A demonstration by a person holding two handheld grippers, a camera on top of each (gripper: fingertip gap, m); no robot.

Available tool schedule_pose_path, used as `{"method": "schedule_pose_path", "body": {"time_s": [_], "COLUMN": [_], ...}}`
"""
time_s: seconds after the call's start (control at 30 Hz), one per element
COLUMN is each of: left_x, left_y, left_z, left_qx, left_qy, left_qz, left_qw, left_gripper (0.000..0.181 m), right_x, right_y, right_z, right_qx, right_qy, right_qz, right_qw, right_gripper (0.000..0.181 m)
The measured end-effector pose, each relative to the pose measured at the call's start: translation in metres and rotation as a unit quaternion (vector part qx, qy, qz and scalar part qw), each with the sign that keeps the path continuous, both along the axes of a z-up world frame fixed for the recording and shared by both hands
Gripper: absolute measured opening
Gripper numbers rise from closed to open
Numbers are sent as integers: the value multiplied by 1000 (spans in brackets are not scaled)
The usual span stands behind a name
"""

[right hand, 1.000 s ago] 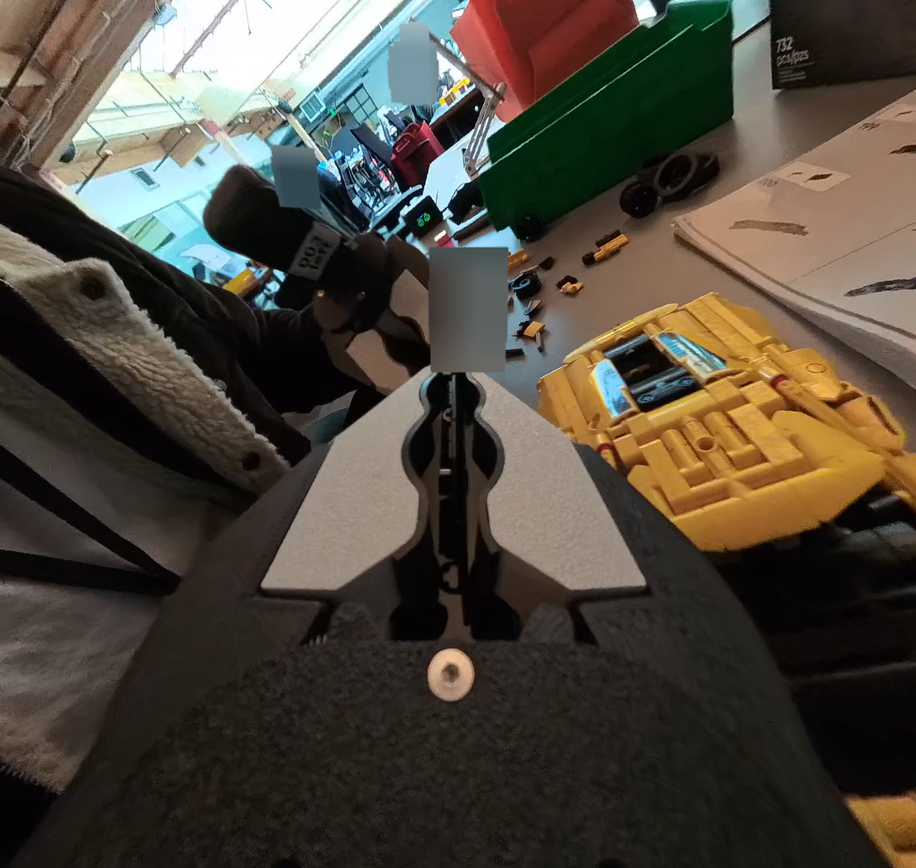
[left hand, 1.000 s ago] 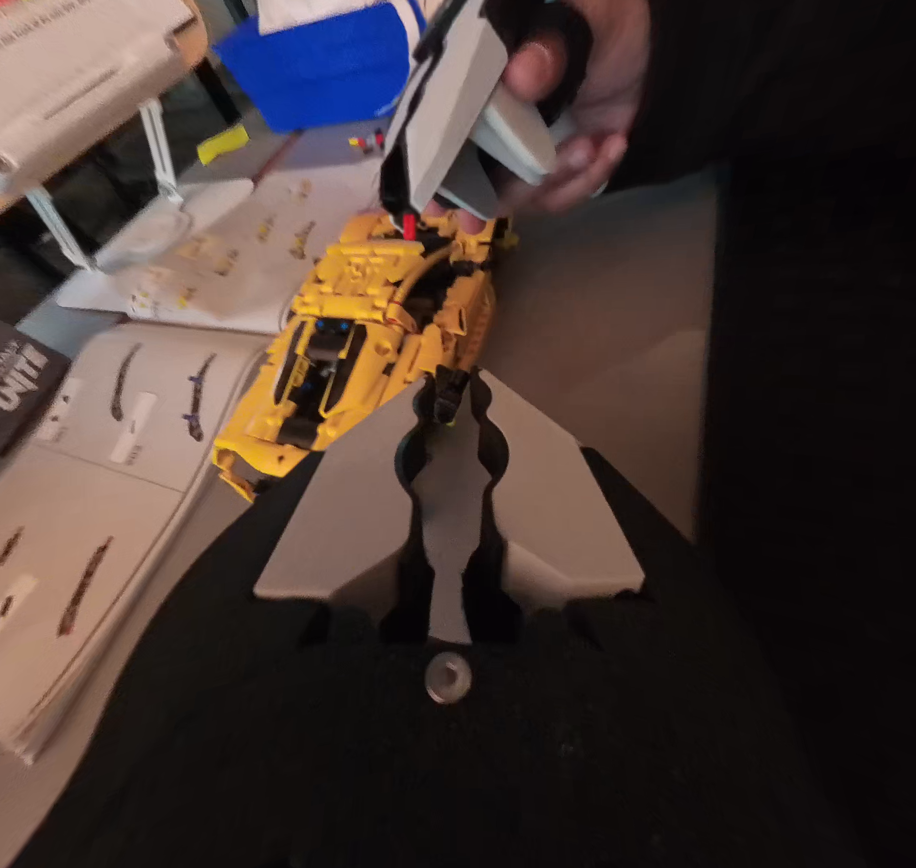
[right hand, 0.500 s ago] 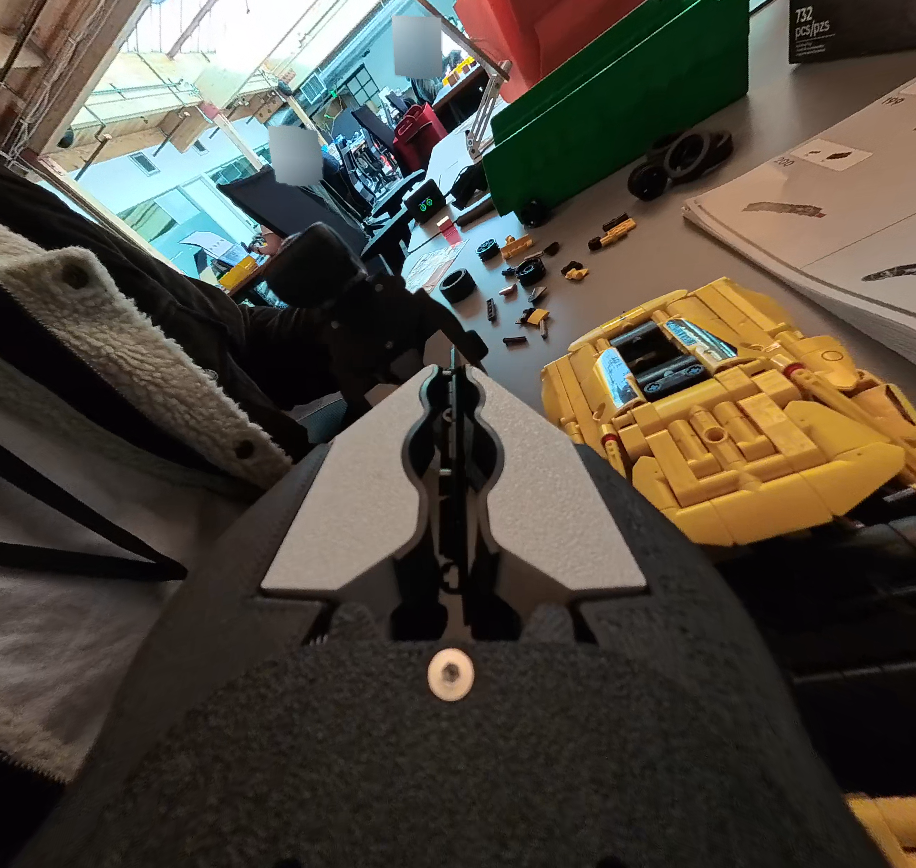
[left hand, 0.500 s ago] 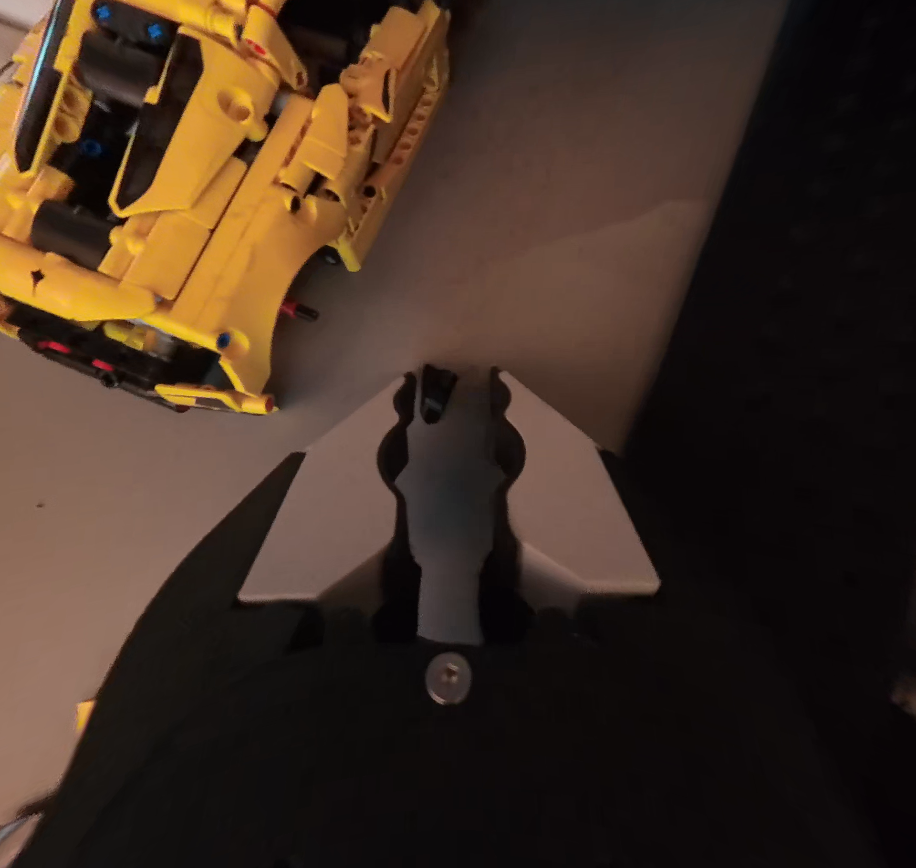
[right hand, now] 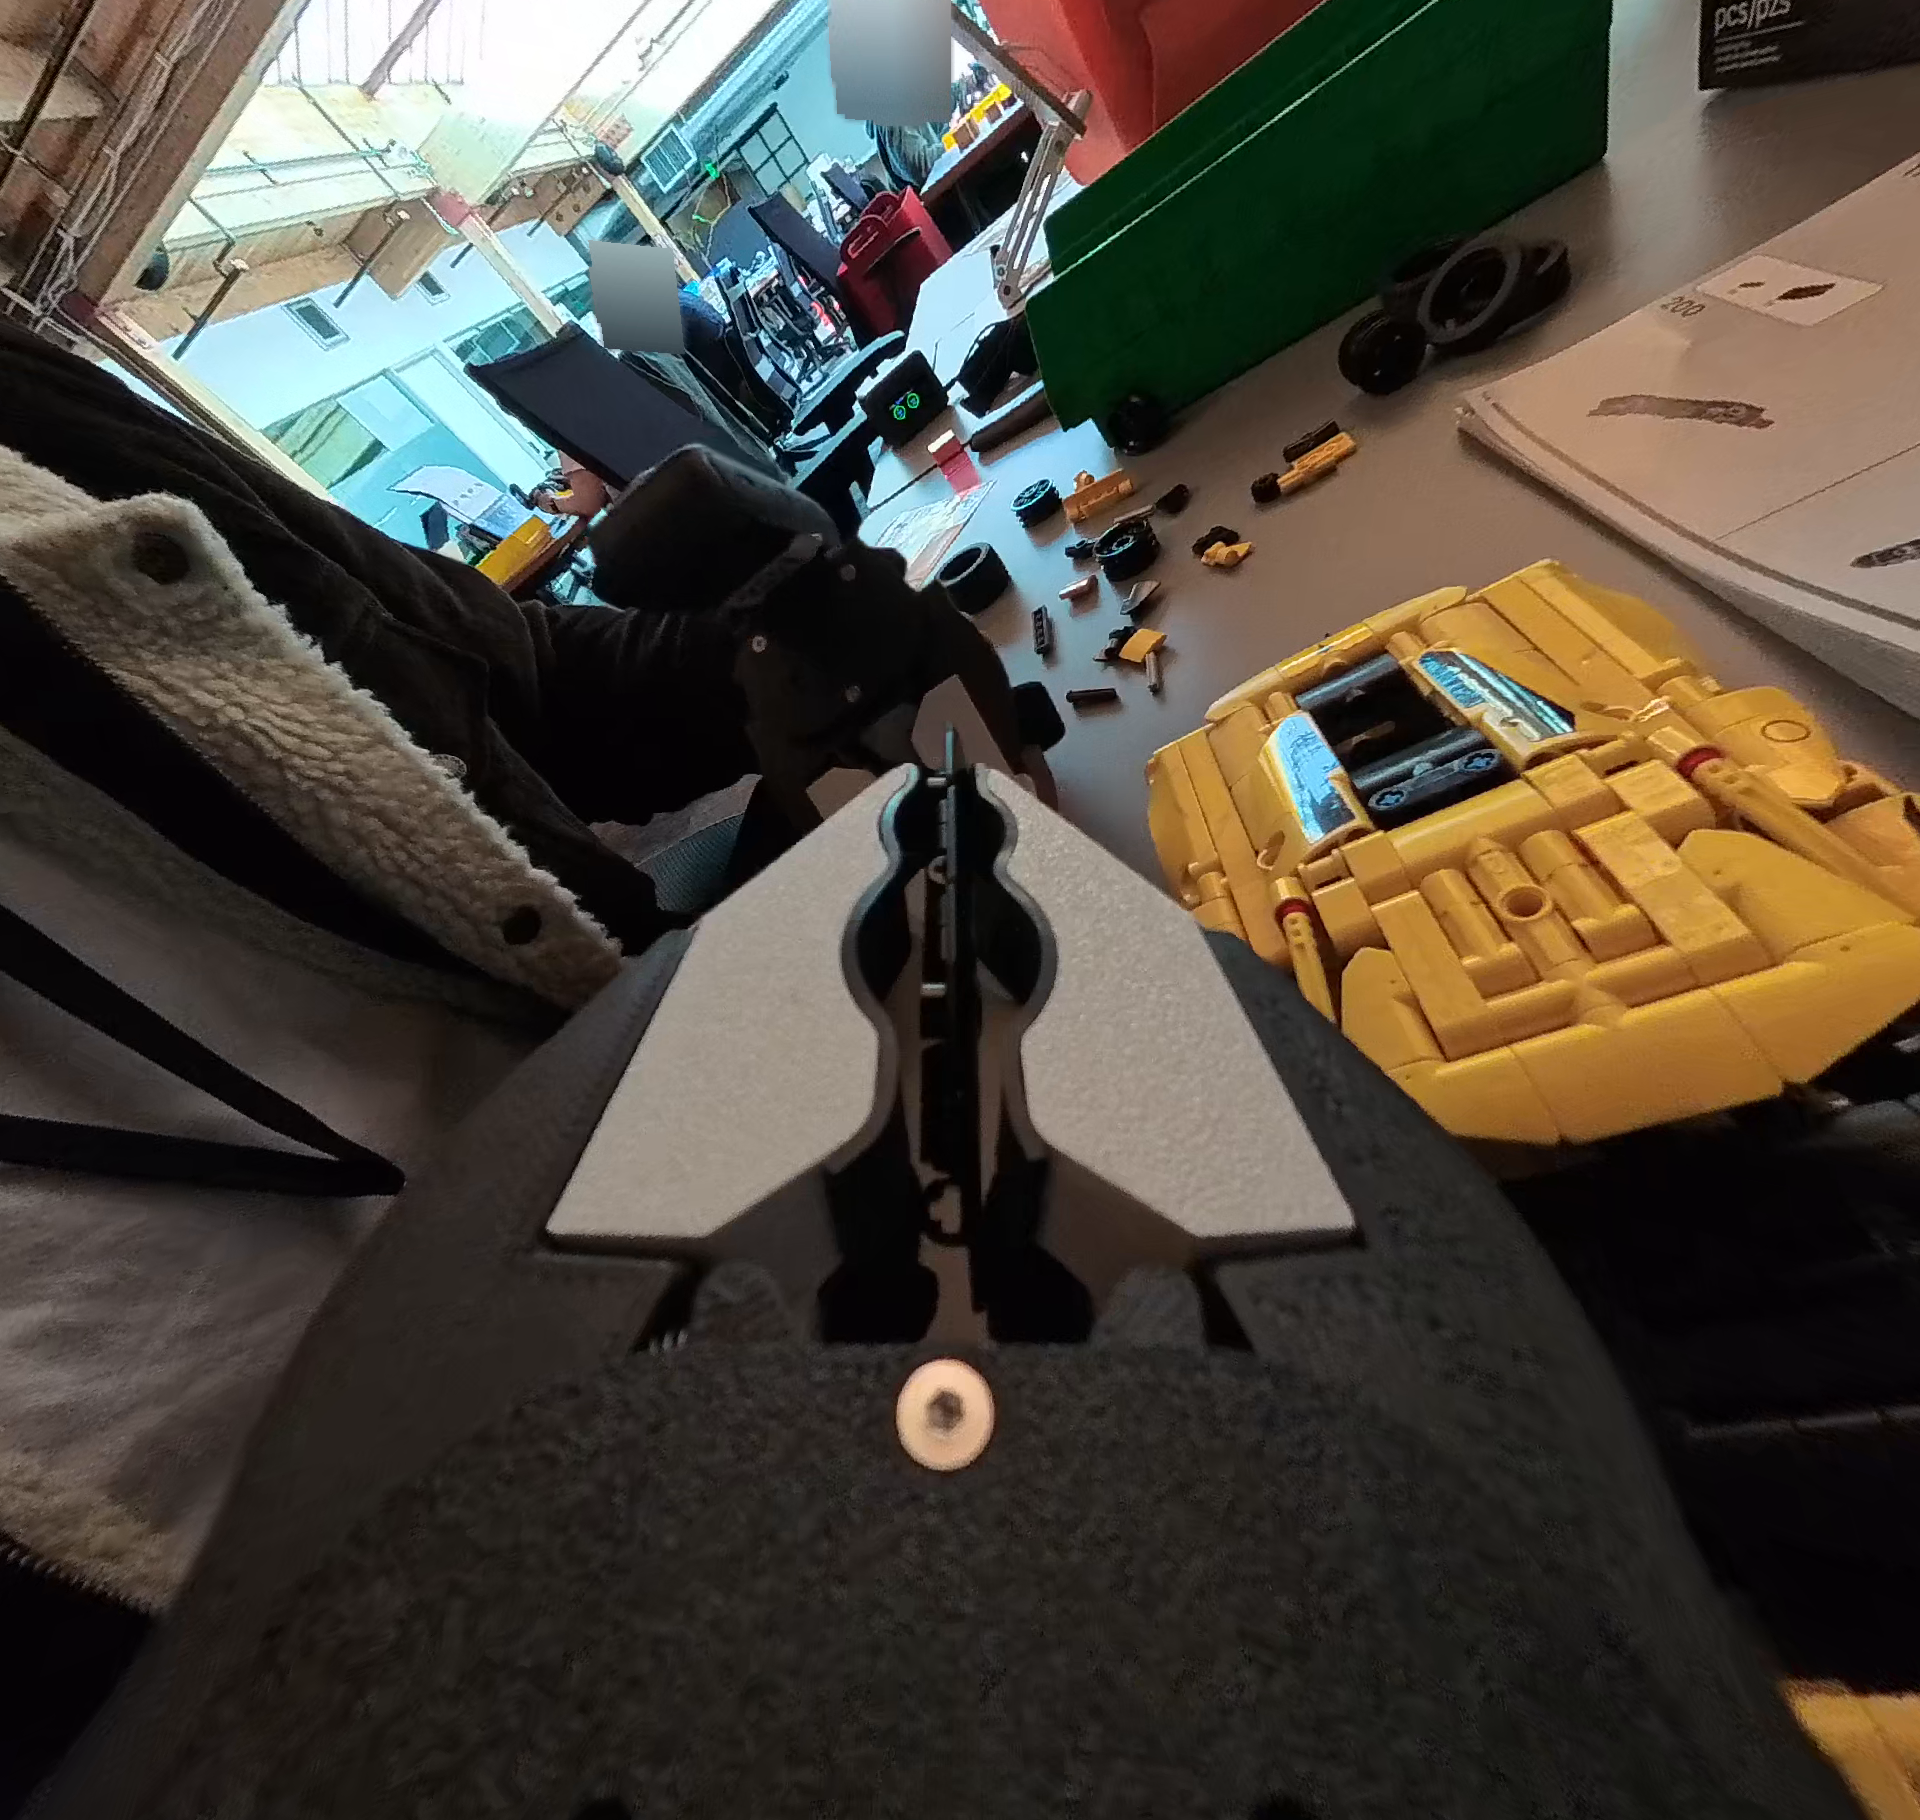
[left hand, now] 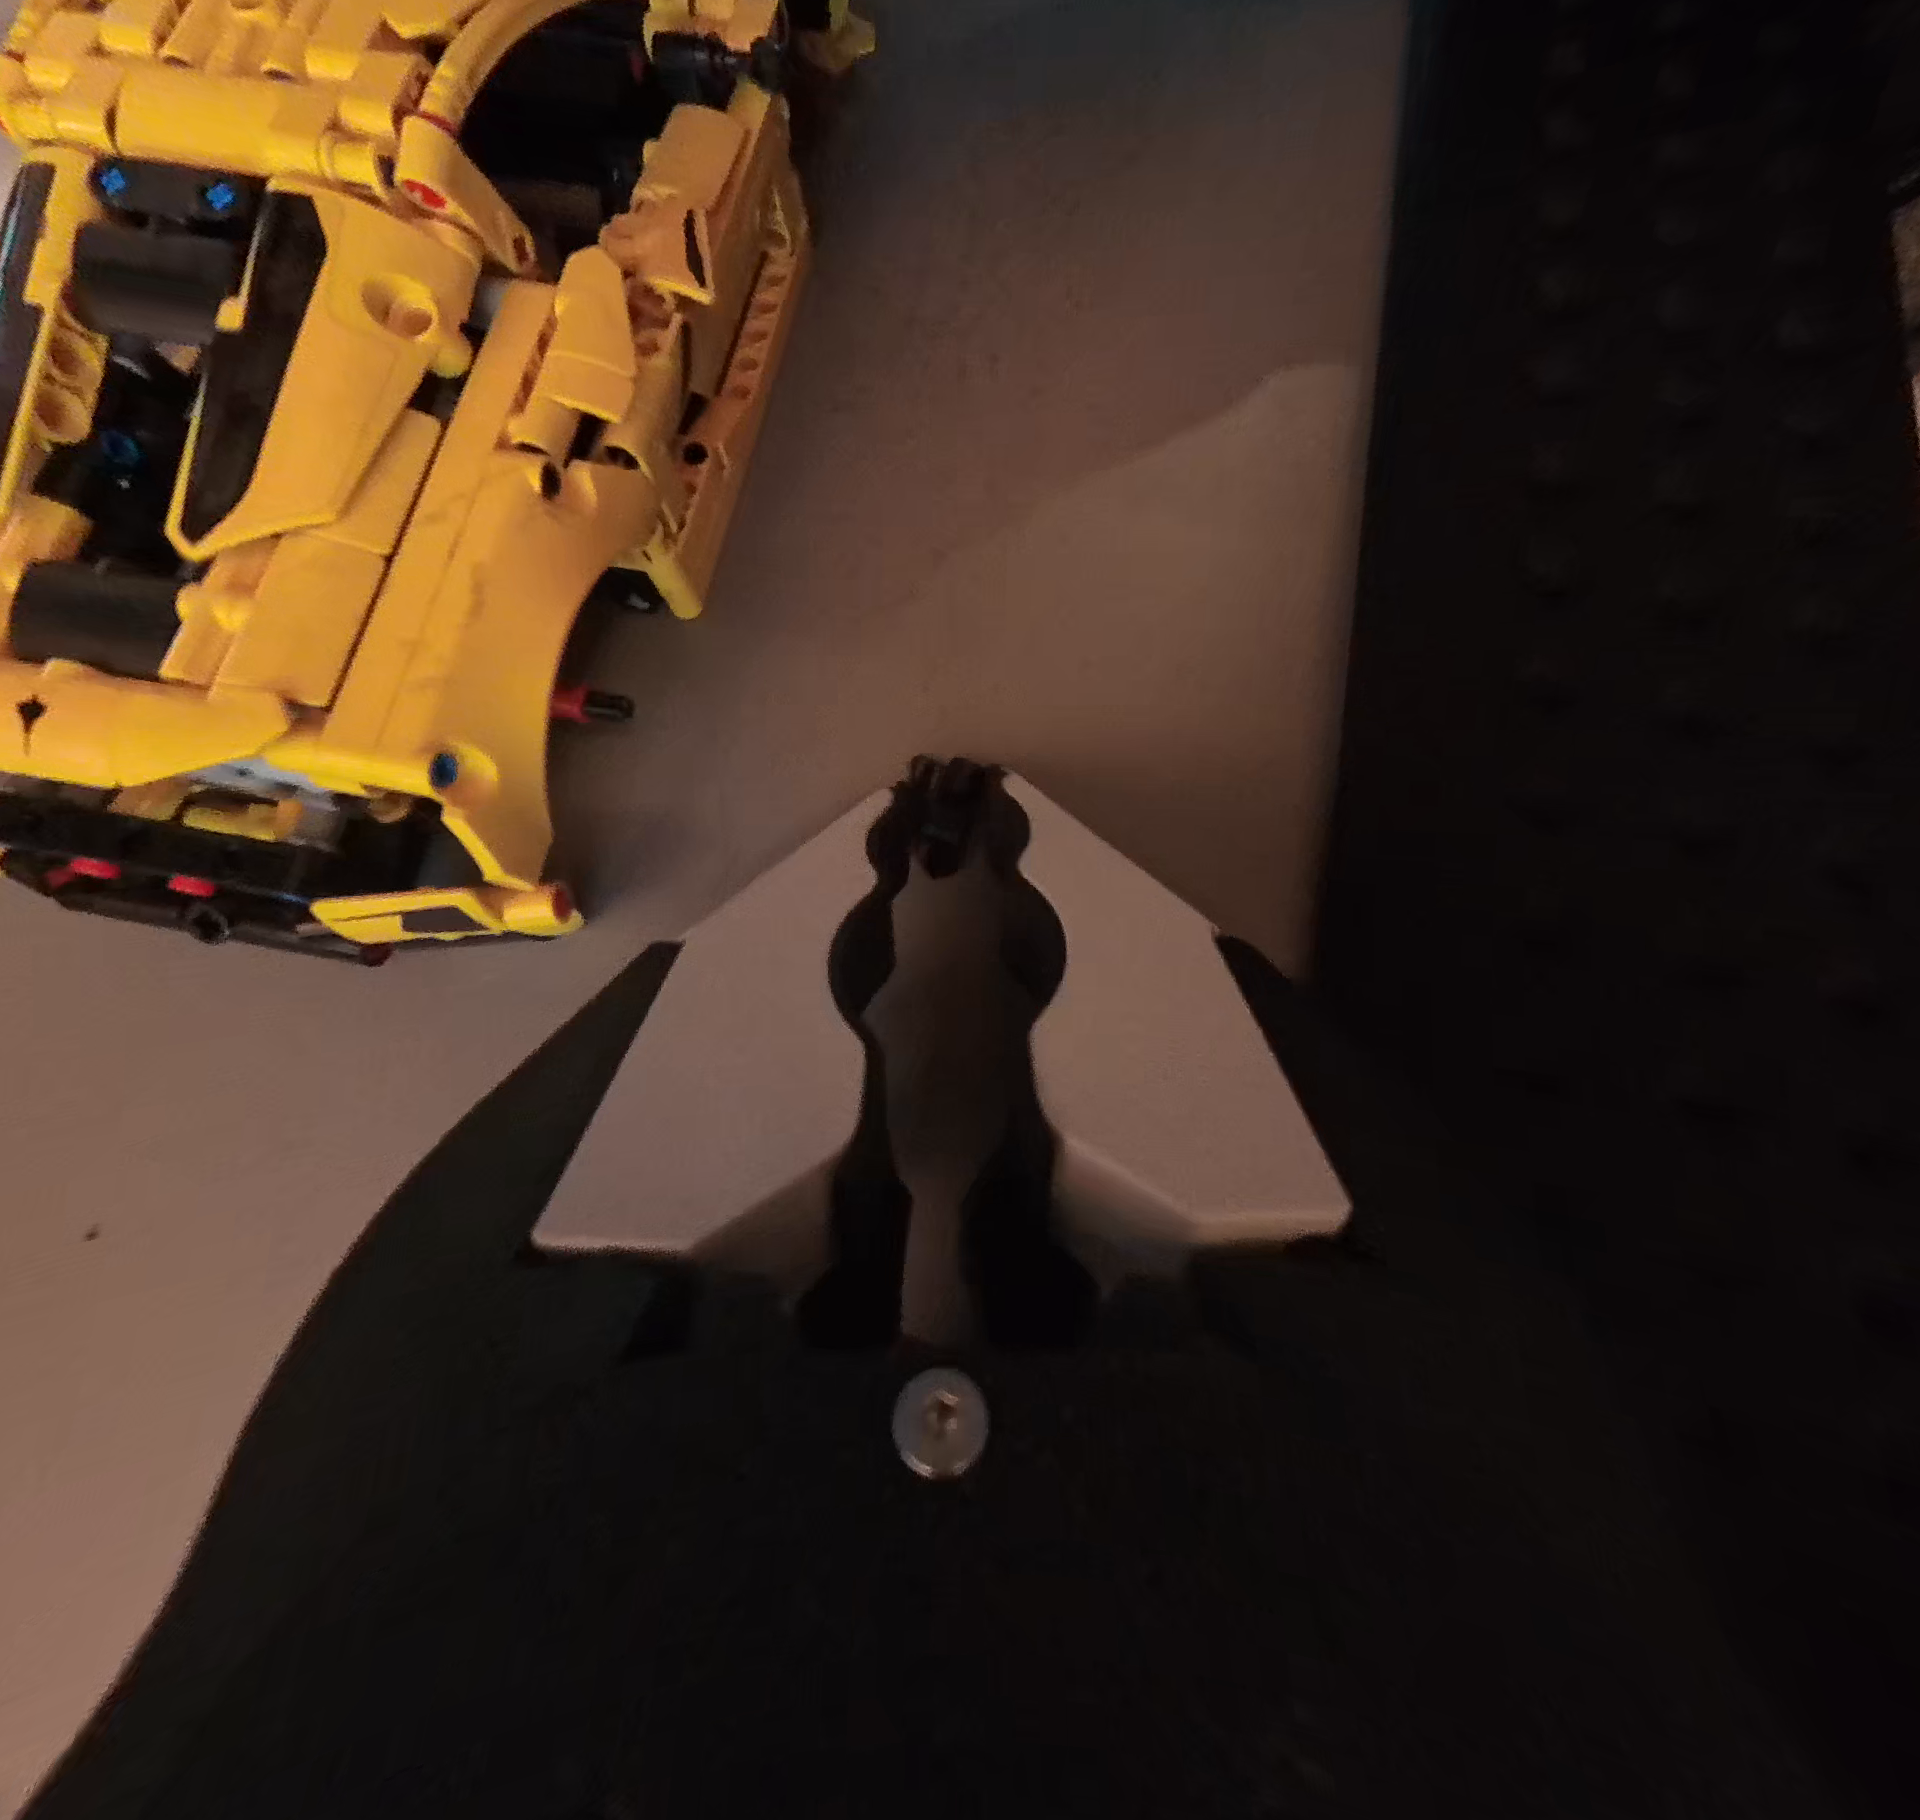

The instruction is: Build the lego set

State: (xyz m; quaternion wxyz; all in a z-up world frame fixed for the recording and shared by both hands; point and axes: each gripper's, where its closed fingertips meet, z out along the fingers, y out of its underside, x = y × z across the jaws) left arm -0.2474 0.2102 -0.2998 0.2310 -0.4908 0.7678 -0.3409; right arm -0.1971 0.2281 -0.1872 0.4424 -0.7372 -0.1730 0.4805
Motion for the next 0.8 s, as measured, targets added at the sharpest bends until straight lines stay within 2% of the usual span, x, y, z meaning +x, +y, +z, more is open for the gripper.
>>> {"method": "schedule_pose_path", "body": {"time_s": [0.1, 0.13, 0.23, 0.33, 0.6, 0.8], "left_x": [8, 16, 38, 53, 61, 58], "left_y": [12, 17, 32, 40, 32, 31], "left_z": [5, 19, 85, 117, 117, 114], "left_qx": [78, 102, 119, 164, 179, 261], "left_qy": [-22, -64, -204, -273, -292, -297], "left_qz": [21, 38, 101, 123, 107, 73], "left_qw": [996, 992, 966, 940, 933, 916], "left_gripper": [12, 11, 11, 5, 5, 5], "right_x": [0, 0, 2, 2, 12, 10], "right_y": [2, 4, 15, 17, 22, 16], "right_z": [-4, -5, 0, 14, 10, 5], "right_qx": [-13, -17, -26, -20, -33, -46], "right_qy": [-5, -3, 17, 58, 74, 52], "right_qz": [-7, -13, -56, -66, -85, -57], "right_qw": [1000, 1000, 998, 996, 993, 996], "right_gripper": [7, 7, 7, 7, 7, 7]}}
